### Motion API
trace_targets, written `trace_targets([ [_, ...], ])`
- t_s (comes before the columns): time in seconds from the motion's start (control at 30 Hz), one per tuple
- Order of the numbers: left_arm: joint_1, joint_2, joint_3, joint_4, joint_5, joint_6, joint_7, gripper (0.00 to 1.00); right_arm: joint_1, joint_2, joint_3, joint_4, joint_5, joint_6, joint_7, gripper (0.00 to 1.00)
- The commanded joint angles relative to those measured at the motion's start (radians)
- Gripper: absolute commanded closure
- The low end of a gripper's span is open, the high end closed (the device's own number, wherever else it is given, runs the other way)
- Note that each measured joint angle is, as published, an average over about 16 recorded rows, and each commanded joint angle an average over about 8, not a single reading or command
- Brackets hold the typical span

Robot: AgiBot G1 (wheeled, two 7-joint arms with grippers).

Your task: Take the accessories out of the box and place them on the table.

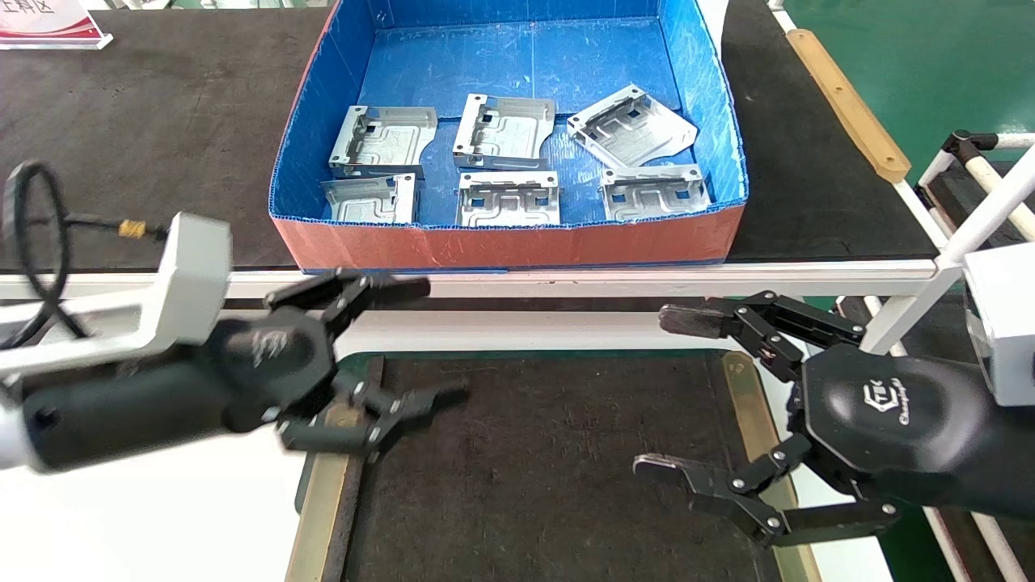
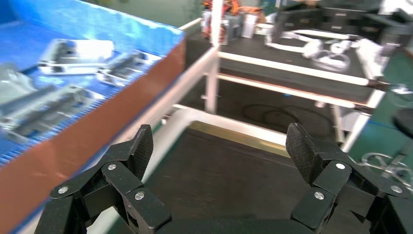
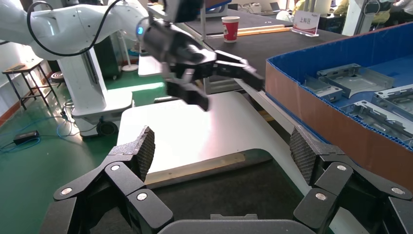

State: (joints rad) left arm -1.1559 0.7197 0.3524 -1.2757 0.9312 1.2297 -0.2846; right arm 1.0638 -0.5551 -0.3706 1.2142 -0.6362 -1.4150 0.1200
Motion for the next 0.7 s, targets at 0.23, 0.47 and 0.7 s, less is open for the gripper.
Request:
trace_targets([
  [0.23,-0.084,0.085,0.045,0.045,0.115,-0.133,-0.055,0.00,0.000,0.000,0.000,0.000,0.000,0.000,0.000,0.00],
  [0.47,-0.184,0.169,0.080,0.150,0.200,-0.214,-0.080,0.00,0.000,0.000,0.000,0.000,0.000,0.000,0.000,0.00],
  [0.7,-0.290,0.260,0.103,0.300,0.276,-0.301,-0.066,0.00,0.000,0.000,0.000,0.000,0.000,0.000,0.000,0.00],
])
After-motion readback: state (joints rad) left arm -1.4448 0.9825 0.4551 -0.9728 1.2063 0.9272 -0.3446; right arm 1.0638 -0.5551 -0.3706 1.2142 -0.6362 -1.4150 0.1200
